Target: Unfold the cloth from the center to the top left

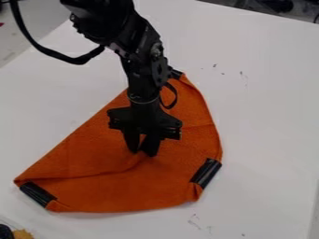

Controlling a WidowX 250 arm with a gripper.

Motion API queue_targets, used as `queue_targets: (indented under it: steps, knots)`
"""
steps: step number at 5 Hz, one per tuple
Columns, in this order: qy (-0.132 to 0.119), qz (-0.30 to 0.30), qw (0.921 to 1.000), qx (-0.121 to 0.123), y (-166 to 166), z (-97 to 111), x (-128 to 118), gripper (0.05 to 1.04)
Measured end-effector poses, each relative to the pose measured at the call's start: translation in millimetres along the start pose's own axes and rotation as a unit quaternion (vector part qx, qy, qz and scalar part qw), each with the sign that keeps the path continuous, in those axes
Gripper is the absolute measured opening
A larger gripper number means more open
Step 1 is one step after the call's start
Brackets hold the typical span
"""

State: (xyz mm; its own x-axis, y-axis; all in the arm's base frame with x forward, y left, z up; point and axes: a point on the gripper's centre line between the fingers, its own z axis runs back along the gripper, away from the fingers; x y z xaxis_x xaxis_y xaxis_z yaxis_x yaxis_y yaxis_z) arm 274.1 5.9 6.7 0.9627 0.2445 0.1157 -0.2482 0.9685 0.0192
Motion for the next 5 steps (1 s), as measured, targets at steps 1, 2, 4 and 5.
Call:
queue_targets:
  steps: [1, 2, 4, 5]
  knots:
    - [0.002, 0.003, 1.0, -0.001, -0.1, 0.0, -1.2, 0.163]
    - [-0.005, 0.009, 0.9999, -0.004, 1.1, 9.1, -3.1, 0.079]
    - [-0.062, 0.091, 0.9935, 0.028, 52.1, 56.0, 12.3, 0.068]
    - [-0.075, 0.113, 0.9906, 0.014, 89.8, 50.1, 31.5, 0.068]
